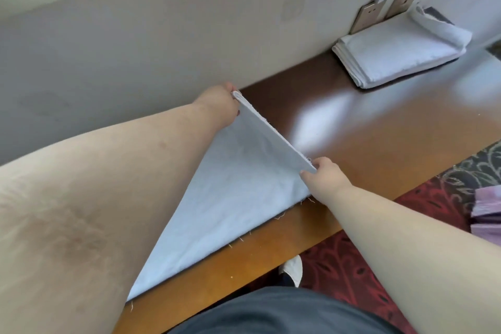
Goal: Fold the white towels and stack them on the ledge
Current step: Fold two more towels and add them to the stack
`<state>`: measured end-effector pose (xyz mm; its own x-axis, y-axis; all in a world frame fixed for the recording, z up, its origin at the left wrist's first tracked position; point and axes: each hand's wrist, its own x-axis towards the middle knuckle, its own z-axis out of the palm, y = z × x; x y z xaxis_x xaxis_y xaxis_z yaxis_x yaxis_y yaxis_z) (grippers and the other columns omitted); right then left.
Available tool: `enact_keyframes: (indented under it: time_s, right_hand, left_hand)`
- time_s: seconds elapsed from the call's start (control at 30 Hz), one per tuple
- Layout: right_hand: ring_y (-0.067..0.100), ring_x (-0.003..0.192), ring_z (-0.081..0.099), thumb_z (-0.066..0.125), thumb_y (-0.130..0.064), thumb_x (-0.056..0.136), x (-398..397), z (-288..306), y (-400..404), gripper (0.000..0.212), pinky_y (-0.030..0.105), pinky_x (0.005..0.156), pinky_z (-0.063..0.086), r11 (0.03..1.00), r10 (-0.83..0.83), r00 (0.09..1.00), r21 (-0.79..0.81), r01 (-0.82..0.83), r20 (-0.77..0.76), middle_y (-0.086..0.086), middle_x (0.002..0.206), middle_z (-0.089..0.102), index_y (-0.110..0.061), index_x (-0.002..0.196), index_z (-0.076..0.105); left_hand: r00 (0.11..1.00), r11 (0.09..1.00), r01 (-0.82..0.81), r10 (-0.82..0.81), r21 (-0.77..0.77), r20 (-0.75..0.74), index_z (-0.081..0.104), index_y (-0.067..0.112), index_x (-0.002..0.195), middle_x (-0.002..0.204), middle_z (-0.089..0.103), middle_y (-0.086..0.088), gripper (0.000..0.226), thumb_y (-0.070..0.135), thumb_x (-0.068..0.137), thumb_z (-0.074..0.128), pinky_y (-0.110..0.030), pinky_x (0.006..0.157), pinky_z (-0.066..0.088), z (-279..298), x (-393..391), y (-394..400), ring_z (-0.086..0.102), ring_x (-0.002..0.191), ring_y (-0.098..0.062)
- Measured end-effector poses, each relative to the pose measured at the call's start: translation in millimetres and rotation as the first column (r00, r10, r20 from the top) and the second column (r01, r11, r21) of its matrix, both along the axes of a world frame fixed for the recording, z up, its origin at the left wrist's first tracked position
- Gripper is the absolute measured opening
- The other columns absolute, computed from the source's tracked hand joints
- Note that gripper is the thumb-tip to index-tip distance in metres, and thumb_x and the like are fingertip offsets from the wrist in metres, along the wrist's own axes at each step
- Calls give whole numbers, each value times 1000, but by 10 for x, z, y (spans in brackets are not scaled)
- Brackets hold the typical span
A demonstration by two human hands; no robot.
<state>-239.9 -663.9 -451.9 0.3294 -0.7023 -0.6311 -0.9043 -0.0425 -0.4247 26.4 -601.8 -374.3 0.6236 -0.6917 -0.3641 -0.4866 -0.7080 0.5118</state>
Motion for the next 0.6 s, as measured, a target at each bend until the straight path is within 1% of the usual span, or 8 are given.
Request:
enact_keyframes:
  time_s: [0.13,0.2,0.23,0.27,0.33,0.4,0.5,0.6]
  right_hand:
    - [27,118,51,65,-44,82,149,-96,-46,58,42,95,49,993,51,995,-107,-42,91,0,129,59,-24,135,49]
    - [26,125,49,67,-48,79,253,-93,-106,72,42,100,47,992,97,989,-88,-87,114,-4,134,57,-28,142,41]
    - [25,122,52,67,-50,78,307,-106,-145,73,42,100,47,990,135,987,-65,-129,90,-5,133,58,-29,143,41]
    - [24,115,58,66,-51,78,352,-114,-179,68,40,97,49,983,183,982,-34,-181,44,-5,126,62,-29,139,46]
    - [21,92,64,65,-53,80,409,-112,-218,48,36,85,54,967,256,966,33,-254,-38,-4,101,67,-22,117,63]
    - [18,80,63,66,-54,82,406,-89,-212,40,33,72,53,957,286,958,60,-284,-30,-2,86,65,-19,100,66]
    - [14,78,63,68,-52,82,329,-16,-113,34,24,56,47,949,304,952,81,-305,36,-6,88,65,-27,104,62]
    - [9,75,63,71,-51,78,276,113,19,44,22,49,48,959,218,971,163,-232,95,-10,93,65,-34,116,57]
  left_hand:
    - [999,999,11,-13,-52,-41,56,24,97,100,70,-10,18,9,90,48,-36,79,55,-75,34,-93,68,90,-30]
    - [998,996,-12,7,-88,-56,54,26,90,97,70,-10,19,9,88,47,-39,80,56,-86,44,-147,68,88,-30]
    - [997,994,-30,23,-107,-67,53,27,86,95,70,-8,18,10,86,45,-40,79,56,-90,50,-170,68,86,-30]
    - [996,991,-48,38,-123,-84,52,27,83,92,70,-6,19,11,85,42,-40,77,57,-91,61,-185,68,85,-29]
    - [990,984,-86,67,-155,-123,51,29,80,84,70,-2,22,12,81,36,-36,71,56,-68,76,-206,69,81,-27]
    - [985,981,-101,75,-164,-158,51,29,80,82,69,1,23,13,79,34,-32,66,53,-46,86,-215,69,80,-26]
    - [978,980,-120,88,-160,-190,50,29,82,90,69,-4,21,18,75,34,-36,69,56,2,71,-223,68,85,-28]
    - [968,974,-150,111,-168,-225,50,28,82,94,69,-7,18,21,75,36,-45,78,58,41,65,-233,67,88,-30]
